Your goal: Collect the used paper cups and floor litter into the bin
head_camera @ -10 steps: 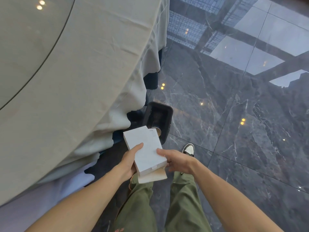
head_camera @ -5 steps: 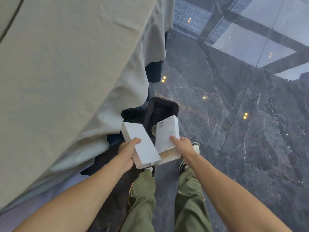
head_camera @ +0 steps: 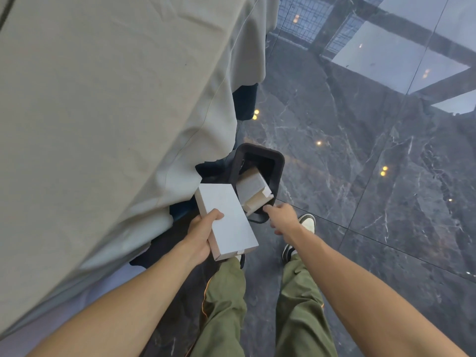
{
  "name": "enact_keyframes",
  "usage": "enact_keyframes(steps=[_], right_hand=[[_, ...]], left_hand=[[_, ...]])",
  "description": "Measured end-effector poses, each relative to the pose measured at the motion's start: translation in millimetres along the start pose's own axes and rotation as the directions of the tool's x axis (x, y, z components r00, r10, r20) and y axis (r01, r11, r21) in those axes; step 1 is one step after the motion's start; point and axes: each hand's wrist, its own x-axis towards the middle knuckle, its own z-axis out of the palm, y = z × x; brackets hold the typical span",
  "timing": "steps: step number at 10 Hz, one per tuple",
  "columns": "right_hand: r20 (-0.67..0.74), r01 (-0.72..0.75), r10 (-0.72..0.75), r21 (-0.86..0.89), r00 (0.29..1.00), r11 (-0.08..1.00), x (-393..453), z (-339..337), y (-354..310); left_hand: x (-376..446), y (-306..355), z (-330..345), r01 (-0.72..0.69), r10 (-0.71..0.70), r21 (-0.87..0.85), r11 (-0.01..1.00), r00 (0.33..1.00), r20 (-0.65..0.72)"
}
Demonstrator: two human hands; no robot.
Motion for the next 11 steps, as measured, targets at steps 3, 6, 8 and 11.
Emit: enact_keyframes(steps=[3, 6, 8, 11], right_hand=[[0.516, -0.194, -0.066, 0.433, 0.854, 0.88, -42.4, -1.0, 17.6], [0.135, -0.05, -0.025, 0.521, 0.991, 0.852, -28.8, -10.6, 3.1], [0.049, -0.019, -0.005, 0.475, 0.999, 0.88, -22.6, -20.7, -11.7], [0.061, -0.03, 0.008, 0.357, 0.998, 0.934, -31.8, -17.6, -16.6]], left_hand=[[0.1, 6.0, 31.2, 0.014, -0.014, -0.02, 1.0, 1.0, 0.008], [-9.6, 5.4, 35.7, 0.026, -0.03, 0.077, 0.997, 0.998, 0.052], [-23.8, 6.8, 35.4, 0.005, -0.007, 0.178, 0.984, 1.0, 0.013], [-36.3, 14.2, 41.6, -0.045, 0.045, 0.239, 0.97, 0.999, 0.003]])
